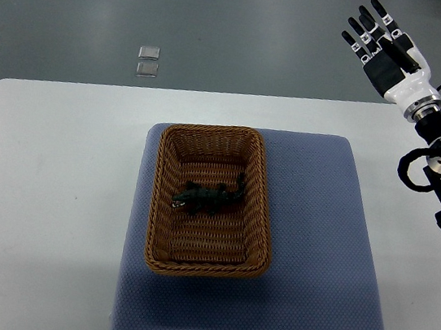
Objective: Place crocodile in brown basket with right hand
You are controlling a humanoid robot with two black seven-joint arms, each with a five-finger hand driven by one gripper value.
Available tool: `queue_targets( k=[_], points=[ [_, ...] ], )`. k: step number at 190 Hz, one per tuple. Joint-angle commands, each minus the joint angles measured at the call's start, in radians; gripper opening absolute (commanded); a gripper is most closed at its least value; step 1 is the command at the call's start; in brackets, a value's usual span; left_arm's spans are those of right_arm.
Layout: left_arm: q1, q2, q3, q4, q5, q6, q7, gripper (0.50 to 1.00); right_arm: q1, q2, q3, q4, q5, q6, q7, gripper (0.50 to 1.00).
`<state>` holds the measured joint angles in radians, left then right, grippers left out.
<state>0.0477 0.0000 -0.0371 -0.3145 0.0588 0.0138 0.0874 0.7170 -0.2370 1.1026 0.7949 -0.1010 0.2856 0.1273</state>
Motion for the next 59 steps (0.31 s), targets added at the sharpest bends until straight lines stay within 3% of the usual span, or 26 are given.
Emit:
queue_targets(
  k=[1, 59],
  points=[
    [0.0, 0.0, 0.0, 0.0, 0.0, 0.0, 0.0, 1.0, -0.031, 0.031, 0.008, -0.022, 0.044, 0.0, 0.025, 0.924],
    [0.0, 0.0, 0.0, 0.0, -0.001, 0.0, 0.0, 1.0, -0.059, 0.076, 0.006, -0.051, 0.058, 0.0, 0.054, 0.924]
  ],
)
